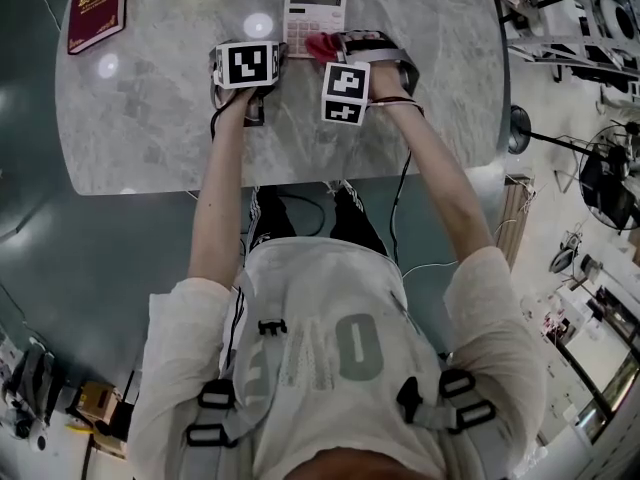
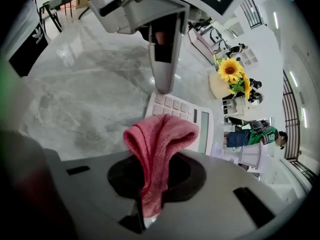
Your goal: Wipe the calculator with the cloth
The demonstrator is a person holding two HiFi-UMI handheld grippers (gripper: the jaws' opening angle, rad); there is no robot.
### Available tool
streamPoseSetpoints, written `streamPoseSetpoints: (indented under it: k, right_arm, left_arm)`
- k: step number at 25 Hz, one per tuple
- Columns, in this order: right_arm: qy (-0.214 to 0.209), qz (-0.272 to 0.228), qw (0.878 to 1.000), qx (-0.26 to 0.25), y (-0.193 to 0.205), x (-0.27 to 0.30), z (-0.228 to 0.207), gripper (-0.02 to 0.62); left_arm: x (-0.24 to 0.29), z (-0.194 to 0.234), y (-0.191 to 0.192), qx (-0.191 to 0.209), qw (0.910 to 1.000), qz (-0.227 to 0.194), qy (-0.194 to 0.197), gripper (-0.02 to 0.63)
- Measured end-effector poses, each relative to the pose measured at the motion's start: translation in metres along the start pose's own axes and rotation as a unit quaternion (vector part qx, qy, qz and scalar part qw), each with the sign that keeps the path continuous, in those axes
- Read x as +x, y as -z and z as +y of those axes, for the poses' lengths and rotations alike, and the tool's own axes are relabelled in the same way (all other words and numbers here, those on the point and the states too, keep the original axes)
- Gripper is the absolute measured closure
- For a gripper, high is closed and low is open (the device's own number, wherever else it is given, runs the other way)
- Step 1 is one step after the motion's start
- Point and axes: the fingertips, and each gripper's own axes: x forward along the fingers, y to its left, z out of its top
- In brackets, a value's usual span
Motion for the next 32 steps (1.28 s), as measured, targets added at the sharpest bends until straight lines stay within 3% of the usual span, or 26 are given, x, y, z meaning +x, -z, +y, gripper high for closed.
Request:
streamPoseSetpoints:
  k: [6,22,29,32]
  right_arm:
    - [-0.012,-0.011,1.000,-0.016,-0.007,-0.011,0.024,0.543]
    - [-0.024,-0.020,0.999,-0.020,-0.007,-0.013,0.027,0.543]
    - [0.034,-0.024,0.999,0.010,-0.008,-0.021,-0.045,0.543]
    - [0.056,-0.022,0.998,0.016,-0.012,-0.019,-0.080,0.543]
  left_arm:
    - [0.000,0.000,-0.001,0.000,1.0000,-0.002,0.000,0.156]
    - [-0.001,-0.001,0.000,-0.002,1.0000,-0.001,-0.002,0.156]
    - [-0.004,0.001,0.000,-0.003,1.0000,-0.003,0.005,0.158]
    - [-0.012,0.013,-0.002,-0.052,0.9986,-0.010,-0.010,0.158]
